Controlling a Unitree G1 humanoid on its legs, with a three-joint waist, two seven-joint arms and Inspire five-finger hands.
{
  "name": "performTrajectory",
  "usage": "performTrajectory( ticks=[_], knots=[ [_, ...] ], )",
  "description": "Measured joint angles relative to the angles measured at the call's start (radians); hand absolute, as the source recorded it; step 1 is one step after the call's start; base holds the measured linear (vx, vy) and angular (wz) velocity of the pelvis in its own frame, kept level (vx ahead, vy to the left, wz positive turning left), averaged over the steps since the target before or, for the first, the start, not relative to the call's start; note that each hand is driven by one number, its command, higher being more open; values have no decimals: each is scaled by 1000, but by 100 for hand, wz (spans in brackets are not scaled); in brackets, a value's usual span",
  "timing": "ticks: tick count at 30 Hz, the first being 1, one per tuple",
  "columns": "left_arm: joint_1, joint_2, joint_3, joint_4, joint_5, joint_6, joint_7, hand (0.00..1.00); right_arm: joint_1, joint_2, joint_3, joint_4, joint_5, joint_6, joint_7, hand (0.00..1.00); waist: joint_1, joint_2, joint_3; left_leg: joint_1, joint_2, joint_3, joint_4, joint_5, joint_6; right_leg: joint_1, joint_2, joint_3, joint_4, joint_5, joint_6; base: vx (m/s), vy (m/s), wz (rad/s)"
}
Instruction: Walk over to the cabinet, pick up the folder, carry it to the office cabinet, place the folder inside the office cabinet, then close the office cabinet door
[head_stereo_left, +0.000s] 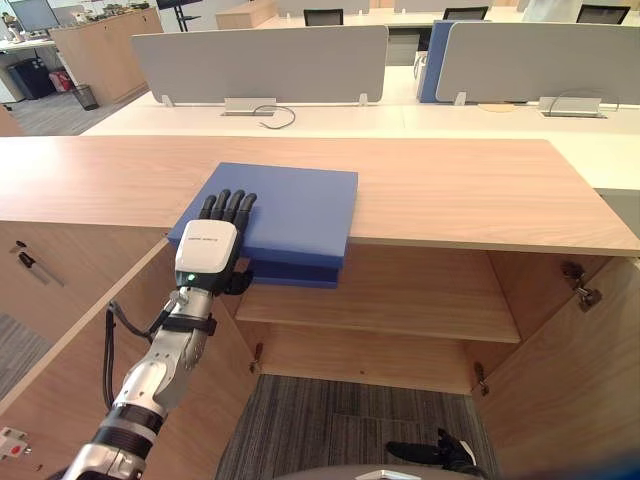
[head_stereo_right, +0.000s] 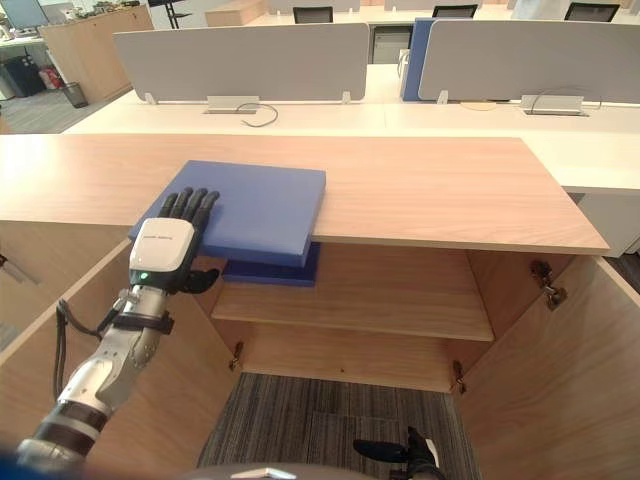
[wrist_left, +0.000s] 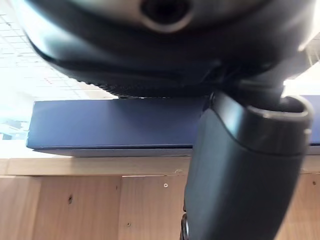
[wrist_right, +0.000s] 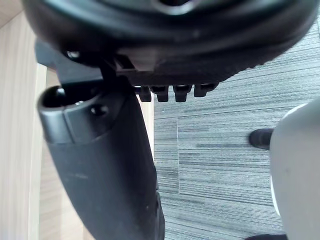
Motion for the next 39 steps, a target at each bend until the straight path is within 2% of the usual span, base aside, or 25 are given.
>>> performTrajectory(
  ticks=[6, 10, 15, 18, 21, 24, 26, 27, 30, 32, 35, 37, 39],
  knots=[
    [-93, 52, -71, 17, -12, -10, -15, 0, -7, 3, -11, 1, 1, -6, 1, 100, -22, 2, -1, 0, -1, 3, 0, 0, 0, -2, -1, 3, -1, 4, 1, -10, 7, -2],
    [-96, 90, -102, 37, -9, -27, 42, 0, -6, 6, -48, 8, 1, -6, 0, 100, -20, 2, -1, 0, -1, 2, 1, 0, 1, -3, -1, 3, -1, 6, 0, 0, 0, 0],
    [-133, 112, -98, -3, -37, -25, 64, 0, -2, 6, -69, 9, 1, -5, 0, 100, -14, 9, -5, -1, -5, -1, 1, 6, 8, -3, -5, 2, 0, 13, 3, -28, 13, 1],
    [-160, 110, -62, -56, -44, -18, 43, 0, -7, 6, -69, 7, 1, -5, 0, 100, -25, 13, -4, -1, -8, -2, -4, 7, 10, -7, -8, 6, -1, 18, 5, -38, 16, -3],
    [-91, 74, -46, -175, -45, -20, 37, 0, -11, 6, -69, 8, 1, -4, -1, 100, -28, 13, -2, -6, -11, -1, -4, 6, 11, -16, -11, 10, -1, 20, 7, -37, 34, -5],
    [76, -23, -32, -369, -43, -43, 38, 0, -15, 7, -68, 9, 1, 1, -4, 100, -27, 6, 3, -12, -13, -3, 0, 5, 12, -20, -12, 14, -3, 20, 9, 22, 15, -4],
    [205, -105, -24, -505, -65, -89, 28, 0, -14, 5, -68, 11, 1, 9, -7, 100, -22, 1, 6, -12, -13, -7, 1, 4, 12, -20, -12, 19, -9, 21, 8, 28, 2, -6],
    [229, -123, -24, -532, -92, -106, 17, 0, -15, 4, -67, 12, 1, 12, -8, 100, -21, 1, 6, -12, -13, -9, 1, 4, 12, -20, -12, 19, -9, 20, 8, 0, 0, 0],
    [315, -199, -23, -629, -260, -172, -30, 0, -17, 0, -66, 19, 1, 18, -10, 100, -19, 2, 5, -10, -13, -10, 1, 4, 12, -18, -12, 19, -9, 20, 7, 0, 0, 0],
    [361, -245, -20, -656, -475, -215, -81, 0, -17, -3, -66, 19, 1, 20, -10, 100, -20, 2, 7, 0, -13, -10, -1, 2, 13, -9, -12, 19, -7, 20, 5, 0, 0, 0],
    [407, -291, -16, -655, -704, -226, -123, 0, -17, -4, -64, 19, 1, 22, -10, 100, -21, 1, 7, 14, -12, -12, -4, -3, 13, 5, -12, 18, -7, 17, 2, -16, 4, 0],
    [458, -328, 3, -637, -1032, -222, -215, 0, -16, -4, -64, 18, 7, 25, -9, 100, -20, -1, 8, 15, -12, -12, -5, -5, 14, 4, -13, 18, -7, 17, 2, -56, 16, -1],
    [499, -362, 20, -615, -1232, -196, -270, 0, -11, -3, -45, 15, 50, 26, -8, 100, -20, -7, 7, 11, -11, -8, -4, -5, 14, -2, -13, 25, -7, 20, 7, -33, 17, -6]
  ],
)
